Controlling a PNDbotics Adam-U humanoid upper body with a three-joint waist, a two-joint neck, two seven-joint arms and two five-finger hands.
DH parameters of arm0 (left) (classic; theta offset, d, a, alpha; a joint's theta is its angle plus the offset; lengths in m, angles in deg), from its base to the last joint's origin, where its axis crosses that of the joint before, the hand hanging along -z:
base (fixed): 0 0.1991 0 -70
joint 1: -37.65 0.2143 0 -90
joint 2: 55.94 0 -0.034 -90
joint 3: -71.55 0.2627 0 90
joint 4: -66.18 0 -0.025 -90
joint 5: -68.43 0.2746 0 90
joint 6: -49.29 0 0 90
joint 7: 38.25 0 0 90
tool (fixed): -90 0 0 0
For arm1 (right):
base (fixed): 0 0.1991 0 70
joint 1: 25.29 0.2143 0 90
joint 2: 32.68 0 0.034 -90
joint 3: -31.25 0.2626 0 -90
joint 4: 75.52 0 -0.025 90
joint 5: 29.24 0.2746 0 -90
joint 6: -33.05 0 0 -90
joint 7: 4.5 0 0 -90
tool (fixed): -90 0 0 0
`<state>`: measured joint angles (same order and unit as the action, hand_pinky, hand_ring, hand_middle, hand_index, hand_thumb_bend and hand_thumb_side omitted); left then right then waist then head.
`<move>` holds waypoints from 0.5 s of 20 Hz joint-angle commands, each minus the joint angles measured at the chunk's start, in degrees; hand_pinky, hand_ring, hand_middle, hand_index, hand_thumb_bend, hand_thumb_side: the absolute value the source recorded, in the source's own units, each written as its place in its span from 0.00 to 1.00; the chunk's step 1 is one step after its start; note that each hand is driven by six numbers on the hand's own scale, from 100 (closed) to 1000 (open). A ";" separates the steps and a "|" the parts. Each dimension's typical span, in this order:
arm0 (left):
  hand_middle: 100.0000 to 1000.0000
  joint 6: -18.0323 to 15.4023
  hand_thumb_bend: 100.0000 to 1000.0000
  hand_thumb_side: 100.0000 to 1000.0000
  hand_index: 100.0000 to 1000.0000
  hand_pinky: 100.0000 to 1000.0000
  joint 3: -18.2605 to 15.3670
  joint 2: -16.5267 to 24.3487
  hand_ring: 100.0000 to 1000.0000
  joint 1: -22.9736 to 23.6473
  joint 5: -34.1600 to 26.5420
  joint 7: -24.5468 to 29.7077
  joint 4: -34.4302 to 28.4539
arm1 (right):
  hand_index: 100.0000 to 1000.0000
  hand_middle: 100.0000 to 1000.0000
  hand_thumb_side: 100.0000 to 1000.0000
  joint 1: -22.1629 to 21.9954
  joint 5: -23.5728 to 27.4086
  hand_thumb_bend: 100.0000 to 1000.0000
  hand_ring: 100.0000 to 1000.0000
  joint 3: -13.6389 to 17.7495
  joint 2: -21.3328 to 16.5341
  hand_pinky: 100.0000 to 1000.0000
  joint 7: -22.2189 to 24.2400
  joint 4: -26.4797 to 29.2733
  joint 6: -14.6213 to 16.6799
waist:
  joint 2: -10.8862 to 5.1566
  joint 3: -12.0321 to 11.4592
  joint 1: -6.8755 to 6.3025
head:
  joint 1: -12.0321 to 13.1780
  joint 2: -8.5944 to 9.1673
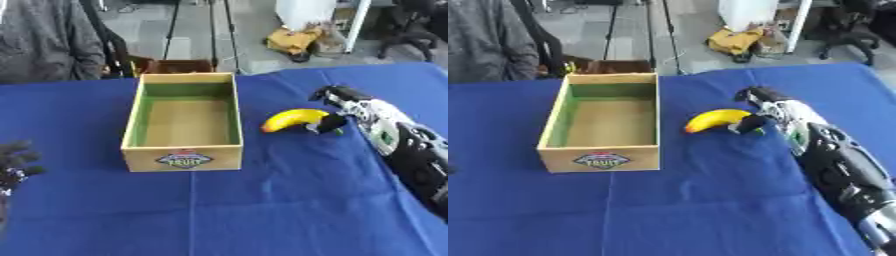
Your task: Pick up objects on the table and place them in the box.
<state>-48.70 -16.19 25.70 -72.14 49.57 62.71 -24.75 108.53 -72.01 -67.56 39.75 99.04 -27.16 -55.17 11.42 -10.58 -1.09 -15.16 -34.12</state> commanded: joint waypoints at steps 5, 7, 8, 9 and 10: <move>0.70 -0.12 0.16 0.95 0.50 0.66 -0.06 1.29 0.71 -1.07 -0.55 0.16 -1.22 | 0.80 0.74 0.34 0.84 -0.13 0.31 0.72 0.70 -1.88 0.67 -0.85 -0.15 0.32 | -0.57 -0.21 -0.04 | -0.29 0.67; 0.70 -0.09 0.16 0.95 0.50 0.66 0.00 1.29 0.71 -1.07 -0.56 0.22 -1.23 | 0.74 0.67 0.33 0.86 -0.03 0.28 0.63 0.66 -1.82 0.61 -0.80 -0.12 0.48 | -0.54 -0.28 0.03 | -0.48 0.57; 0.70 -0.08 0.16 0.95 0.50 0.66 0.02 1.28 0.71 -1.07 -0.56 0.25 -1.24 | 0.73 0.66 0.33 0.84 0.06 0.27 0.61 0.64 -1.78 0.59 -0.68 -0.15 0.54 | -0.52 -0.31 0.05 | -0.51 0.55; 0.70 -0.07 0.16 0.95 0.50 0.66 0.04 1.27 0.71 -1.07 -0.57 0.28 -1.25 | 0.72 0.64 0.33 0.82 0.16 0.26 0.60 0.62 -1.73 0.58 -0.51 -0.20 0.62 | -0.51 -0.35 0.07 | -0.52 0.52; 0.70 -0.05 0.16 0.95 0.50 0.66 0.06 1.26 0.71 -1.06 -0.59 0.29 -1.24 | 0.71 0.63 0.33 0.82 0.27 0.25 0.59 0.61 -1.68 0.57 -0.34 -0.25 0.68 | -0.50 -0.39 0.08 | -0.54 0.50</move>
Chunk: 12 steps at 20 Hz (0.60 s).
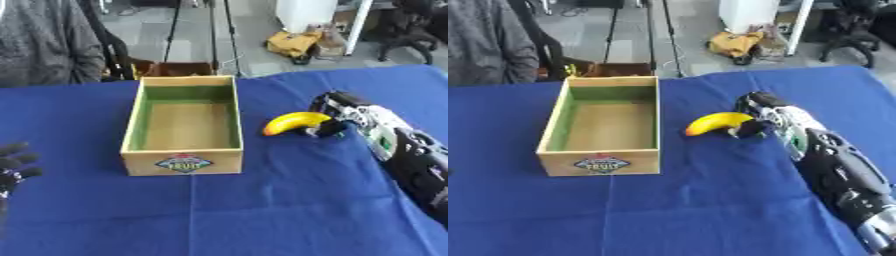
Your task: Pick up objects on the table and place them in the box.
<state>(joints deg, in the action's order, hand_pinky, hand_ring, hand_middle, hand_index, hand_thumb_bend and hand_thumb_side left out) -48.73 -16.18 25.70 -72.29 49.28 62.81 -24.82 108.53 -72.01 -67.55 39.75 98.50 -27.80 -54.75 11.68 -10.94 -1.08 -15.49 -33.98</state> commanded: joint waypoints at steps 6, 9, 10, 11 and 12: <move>0.70 0.00 0.16 0.95 0.50 0.66 0.08 1.31 0.71 -0.88 -0.32 0.26 -1.15 | 0.66 0.57 0.32 0.85 0.93 0.20 0.49 0.69 -1.67 0.51 0.07 0.62 0.79 | -0.74 -0.10 0.15 | -0.39 0.22; 0.70 0.00 0.16 0.95 0.50 0.66 0.07 1.33 0.71 -0.84 -0.31 0.26 -1.14 | 0.66 0.56 0.33 0.81 1.64 0.17 0.48 0.86 -1.78 0.51 -0.59 0.80 0.90 | -0.78 -0.04 0.20 | -0.43 0.17; 0.70 0.00 0.16 0.95 0.50 0.66 0.05 1.34 0.71 -0.83 -0.31 0.24 -1.13 | 0.66 0.56 0.33 0.80 2.16 0.16 0.48 0.97 -1.79 0.51 -0.78 0.78 0.85 | -0.81 -0.01 0.20 | -0.44 0.14; 0.70 0.01 0.16 0.95 0.50 0.66 0.04 1.35 0.71 -0.81 -0.31 0.23 -1.11 | 0.65 0.56 0.34 0.82 2.71 0.16 0.48 1.03 -1.83 0.51 -0.95 0.76 0.79 | -0.85 0.01 0.20 | -0.44 0.13; 0.70 0.01 0.16 0.95 0.50 0.66 0.04 1.36 0.71 -0.79 -0.31 0.23 -1.09 | 0.65 0.56 0.34 0.83 3.28 0.15 0.47 1.07 -1.87 0.50 -1.13 0.80 0.72 | -0.88 0.04 0.20 | -0.47 0.11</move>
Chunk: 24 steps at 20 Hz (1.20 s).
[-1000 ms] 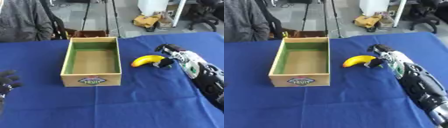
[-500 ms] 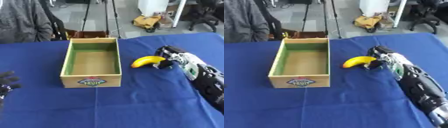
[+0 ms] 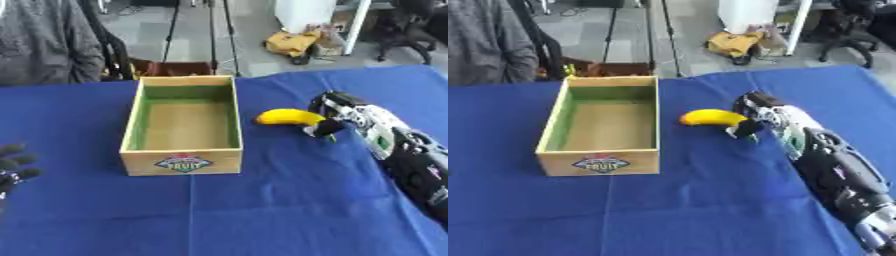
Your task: Pick up objects on the table and place them in the box.
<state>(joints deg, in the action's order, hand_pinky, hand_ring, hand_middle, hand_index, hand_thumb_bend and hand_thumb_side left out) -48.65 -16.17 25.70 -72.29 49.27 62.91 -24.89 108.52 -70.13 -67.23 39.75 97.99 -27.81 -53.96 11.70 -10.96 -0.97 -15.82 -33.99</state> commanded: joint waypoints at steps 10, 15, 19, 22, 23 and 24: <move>0.69 -0.06 0.16 0.95 0.50 0.66 0.02 1.37 0.71 -0.62 -0.33 0.14 -0.95 | 0.65 0.55 0.34 0.84 5.01 0.11 0.47 0.60 -2.47 0.50 -1.62 2.24 -0.57 | -1.31 0.41 0.08 | -0.32 -0.19; 0.69 -0.06 0.16 0.95 0.50 0.66 0.00 1.39 0.71 -0.55 -0.34 0.12 -0.94 | 0.63 0.53 0.34 0.81 7.20 0.10 0.45 0.86 -2.66 0.49 -2.25 2.86 -1.08 | -1.50 0.59 0.07 | -0.39 -0.32; 0.69 -0.04 0.17 0.95 0.50 0.66 -0.01 1.38 0.71 -0.49 -0.35 0.12 -0.90 | 0.63 0.53 0.33 0.81 9.97 0.09 0.45 0.98 -3.00 0.49 -2.90 3.80 -1.73 | -1.63 0.74 0.13 | -0.48 -0.42; 0.69 -0.03 0.17 0.95 0.50 0.66 0.00 1.40 0.71 -0.45 -0.36 0.13 -0.90 | 0.63 0.52 0.34 0.80 11.60 0.09 0.44 0.95 -3.24 0.49 -3.29 4.57 -2.19 | -1.76 0.83 0.13 | -0.51 -0.50; 0.69 -0.04 0.17 0.95 0.50 0.66 -0.01 1.41 0.71 -0.43 -0.36 0.12 -0.90 | 0.62 0.52 0.34 0.79 12.15 0.08 0.44 0.95 -3.29 0.49 -3.41 4.83 -2.33 | -1.79 0.87 0.12 | -0.50 -0.53; 0.69 -0.04 0.17 0.95 0.50 0.66 -0.02 1.41 0.71 -0.42 -0.36 0.12 -0.91 | 0.62 0.52 0.34 0.76 12.63 0.08 0.44 0.92 -3.35 0.49 -3.49 5.08 -2.48 | -1.82 0.89 0.12 | -0.50 -0.55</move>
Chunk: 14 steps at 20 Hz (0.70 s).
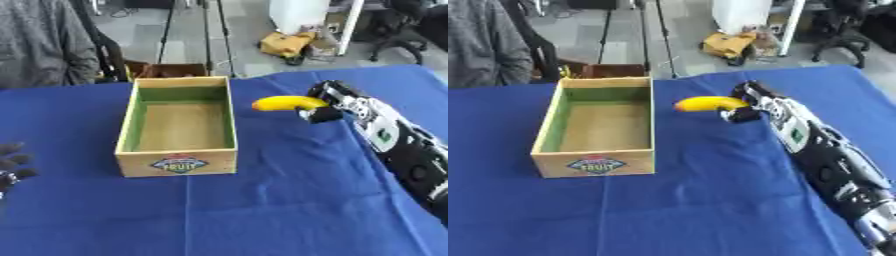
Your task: Pick up objects on the table and place them in the box.
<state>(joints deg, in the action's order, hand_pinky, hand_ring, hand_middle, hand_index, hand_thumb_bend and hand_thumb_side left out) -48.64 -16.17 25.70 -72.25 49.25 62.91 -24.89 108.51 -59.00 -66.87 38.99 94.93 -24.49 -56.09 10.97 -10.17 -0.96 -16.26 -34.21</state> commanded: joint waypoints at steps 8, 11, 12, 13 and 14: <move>0.69 -0.03 0.17 0.95 0.50 0.66 -0.08 1.39 0.71 -0.22 -0.35 0.02 -0.90 | 0.61 0.50 0.33 2.10 6.92 0.07 0.43 0.22 -3.76 0.48 -1.26 9.39 -0.87 | -1.45 0.51 0.21 | 0.29 -0.47; 0.69 -0.03 0.17 0.95 0.50 0.66 -0.09 1.35 0.71 -0.12 -0.34 -0.01 -0.91 | 0.61 0.50 0.32 2.81 8.53 0.07 0.42 -0.14 -3.97 0.48 -1.14 11.88 -1.49 | -1.59 0.52 0.27 | 0.31 -0.52; 0.69 -0.03 0.17 0.95 0.50 0.66 -0.08 1.33 0.71 -0.10 -0.35 -0.02 -0.91 | 0.60 0.49 0.32 3.00 8.92 0.07 0.42 -0.28 -3.96 0.48 -1.06 12.45 -1.66 | -1.61 0.50 0.30 | 0.28 -0.52; 0.69 -0.01 0.17 0.95 0.50 0.66 -0.05 1.28 0.71 -0.08 -0.35 -0.01 -0.91 | 0.60 0.49 0.32 3.27 9.27 0.07 0.42 -0.49 -3.84 0.48 -0.92 13.08 -1.70 | -1.64 0.46 0.35 | 0.22 -0.50; 0.70 0.01 0.17 0.95 0.50 0.66 -0.02 1.22 0.71 -0.07 -0.36 0.02 -0.91 | 0.60 0.50 0.32 3.58 9.53 0.08 0.42 -0.78 -3.67 0.48 -0.70 13.68 -1.70 | -1.66 0.37 0.38 | 0.12 -0.51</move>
<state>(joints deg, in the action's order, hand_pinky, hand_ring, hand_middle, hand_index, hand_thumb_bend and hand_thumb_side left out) -48.64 -16.17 25.70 -71.92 49.24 62.91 -24.89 110.67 -50.45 -67.79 37.36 94.20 -12.76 -57.61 10.49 -9.78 -0.61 -16.10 -34.64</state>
